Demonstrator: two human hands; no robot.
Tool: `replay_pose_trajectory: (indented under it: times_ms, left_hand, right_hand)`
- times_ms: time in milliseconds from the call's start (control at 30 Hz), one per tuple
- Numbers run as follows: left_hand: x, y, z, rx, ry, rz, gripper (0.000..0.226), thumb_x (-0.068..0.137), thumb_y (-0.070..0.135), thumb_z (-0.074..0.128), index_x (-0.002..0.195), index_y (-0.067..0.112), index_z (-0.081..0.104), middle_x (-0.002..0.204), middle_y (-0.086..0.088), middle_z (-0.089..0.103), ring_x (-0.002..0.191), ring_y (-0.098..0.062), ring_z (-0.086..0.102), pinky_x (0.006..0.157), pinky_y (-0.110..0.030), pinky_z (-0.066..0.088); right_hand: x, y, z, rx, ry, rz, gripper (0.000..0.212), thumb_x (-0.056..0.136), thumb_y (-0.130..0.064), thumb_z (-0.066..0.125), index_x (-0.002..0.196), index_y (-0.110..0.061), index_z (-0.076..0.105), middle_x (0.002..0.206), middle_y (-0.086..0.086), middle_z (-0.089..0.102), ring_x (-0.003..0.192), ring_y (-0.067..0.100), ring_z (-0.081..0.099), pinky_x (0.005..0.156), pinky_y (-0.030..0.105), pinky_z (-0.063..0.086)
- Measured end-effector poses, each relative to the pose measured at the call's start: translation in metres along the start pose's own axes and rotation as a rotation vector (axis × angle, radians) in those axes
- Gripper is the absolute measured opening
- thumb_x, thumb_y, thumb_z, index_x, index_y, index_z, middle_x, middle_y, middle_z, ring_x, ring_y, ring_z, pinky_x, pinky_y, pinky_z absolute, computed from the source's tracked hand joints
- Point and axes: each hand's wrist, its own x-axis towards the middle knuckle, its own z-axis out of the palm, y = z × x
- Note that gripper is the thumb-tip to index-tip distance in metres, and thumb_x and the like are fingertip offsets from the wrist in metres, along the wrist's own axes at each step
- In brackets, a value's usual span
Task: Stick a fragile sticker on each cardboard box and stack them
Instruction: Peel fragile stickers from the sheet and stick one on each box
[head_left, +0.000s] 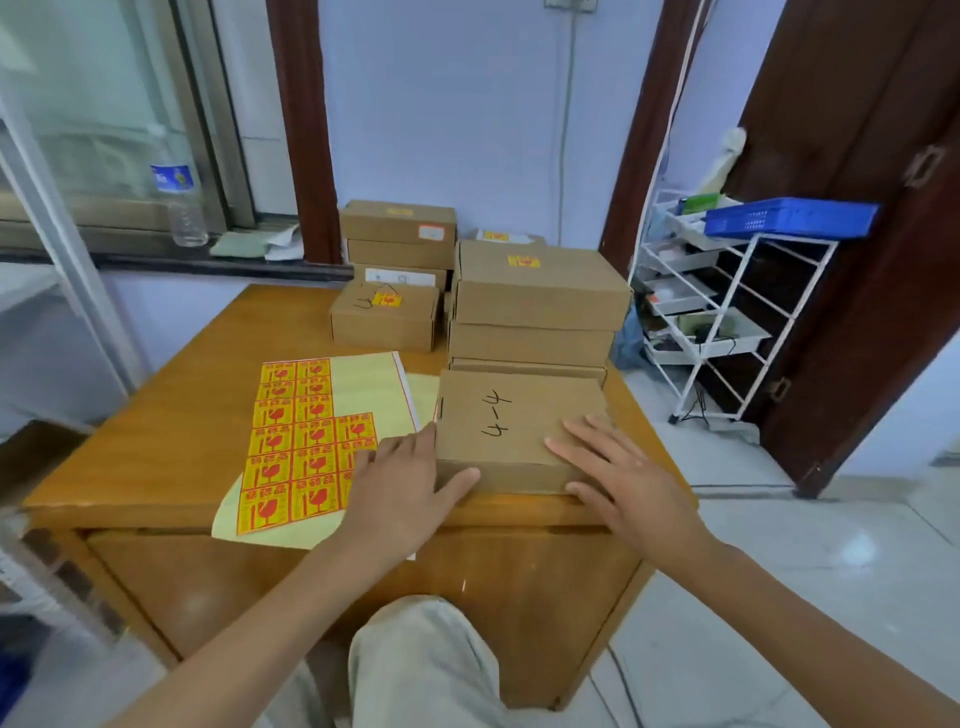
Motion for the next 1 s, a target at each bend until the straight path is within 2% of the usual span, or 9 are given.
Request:
replay_pose_trajectory:
  times_ms: [100, 167, 300, 400, 467, 567, 667, 767, 1000]
  left_hand:
    - [0.0, -0.007, -0.012, 0.08, 0.04, 0.016, 0.088, 0.085, 0.081, 0.012, 0.15, 0.029, 0.037, 0.144, 0.005, 0.054, 0.136, -0.021, 0.043, 0.11, -0.044, 0.031]
    - [-0.001, -0.016, -0.026, 0.085, 0.079, 0.048, 0.089, 0.082, 0.081, 0.01, 0.149, 0.032, 0.042, 0.146, 0.008, 0.052, 0.138, -0.018, 0.042, 0.114, -0.043, 0.024]
    - [-0.003, -0.069, -0.046, -0.078, 0.101, 0.163, 0.069, 0.096, 0.071, 0.014, 0.135, 0.035, 0.058, 0.133, 0.016, 0.057, 0.123, -0.011, 0.054, 0.108, -0.043, 0.036]
    - [0.006, -0.126, -0.057, -0.207, 0.171, 0.086, 0.037, 0.103, 0.056, 0.037, 0.125, 0.035, 0.059, 0.123, 0.018, 0.054, 0.096, -0.008, 0.064, 0.078, -0.039, 0.054]
    - [0.014, -0.155, -0.061, -0.141, 0.212, -0.013, 0.026, 0.102, 0.049, 0.05, 0.124, 0.037, 0.058, 0.123, 0.018, 0.053, 0.093, -0.008, 0.066, 0.073, -0.036, 0.055]
    - [0.025, -0.181, -0.05, -0.12, 0.1, 0.0, 0.049, 0.098, 0.061, 0.047, 0.139, 0.036, 0.052, 0.145, 0.015, 0.05, 0.128, -0.013, 0.053, 0.1, -0.039, 0.047]
    - [0.031, -0.19, -0.036, -0.086, -0.026, 0.0, 0.075, 0.092, 0.078, 0.033, 0.155, 0.037, 0.036, 0.162, 0.017, 0.031, 0.149, -0.013, 0.029, 0.121, -0.044, 0.026]
    - [0.035, -0.192, -0.025, -0.043, 0.006, -0.041, 0.067, 0.096, 0.071, 0.038, 0.155, 0.04, 0.034, 0.162, 0.021, 0.03, 0.15, -0.01, 0.025, 0.12, -0.041, 0.021]
    - [0.03, -0.186, -0.028, -0.119, 0.161, -0.109, 0.058, 0.09, 0.066, 0.059, 0.142, 0.043, 0.048, 0.142, 0.022, 0.052, 0.136, -0.006, 0.04, 0.111, -0.036, 0.032]
  right_hand:
    - [0.01, -0.006, -0.005, 0.044, -0.06, 0.034, 0.058, 0.101, -0.039, 0.061, 0.152, -0.052, 0.037, 0.164, -0.011, 0.037, 0.156, 0.018, 0.025, 0.128, 0.057, 0.009]
    - [0.02, -0.014, -0.01, 0.027, -0.043, 0.018, 0.057, 0.096, -0.043, 0.066, 0.149, -0.051, 0.044, 0.162, -0.011, 0.04, 0.153, 0.016, 0.032, 0.127, 0.06, 0.0]
    - [0.052, -0.047, -0.021, 0.031, 0.003, -0.086, 0.038, 0.097, -0.055, 0.056, 0.134, -0.044, 0.06, 0.145, -0.016, 0.053, 0.137, 0.006, 0.046, 0.127, 0.055, 0.017]
    - [0.088, -0.09, -0.018, 0.112, -0.027, -0.092, 0.016, 0.099, -0.051, 0.055, 0.098, -0.036, 0.061, 0.097, -0.019, 0.061, 0.093, 0.004, 0.057, 0.107, 0.042, 0.044]
    - [0.116, -0.118, -0.008, 0.129, -0.048, -0.124, 0.021, 0.098, -0.049, 0.058, 0.087, -0.032, 0.051, 0.077, -0.015, 0.054, 0.075, 0.006, 0.054, 0.092, 0.04, 0.051]
    - [0.169, -0.144, 0.012, 0.1, -0.175, -0.229, 0.021, 0.098, -0.054, 0.06, 0.101, -0.034, 0.055, 0.094, -0.015, 0.058, 0.09, 0.009, 0.056, 0.085, 0.04, 0.054]
    - [0.217, -0.156, 0.034, 0.02, -0.351, -0.29, 0.047, 0.097, -0.058, 0.06, 0.136, -0.032, 0.056, 0.129, -0.005, 0.058, 0.122, 0.016, 0.054, 0.098, 0.045, 0.051]
    - [0.245, -0.159, 0.053, 0.011, -0.422, -0.303, 0.06, 0.096, -0.06, 0.06, 0.147, -0.028, 0.052, 0.141, -0.003, 0.053, 0.132, 0.018, 0.048, 0.103, 0.046, 0.048]
    - [0.258, -0.159, 0.071, 0.068, -0.401, -0.31, 0.048, 0.091, -0.056, 0.07, 0.133, -0.033, 0.064, 0.12, -0.009, 0.057, 0.114, 0.013, 0.054, 0.087, 0.037, 0.05]
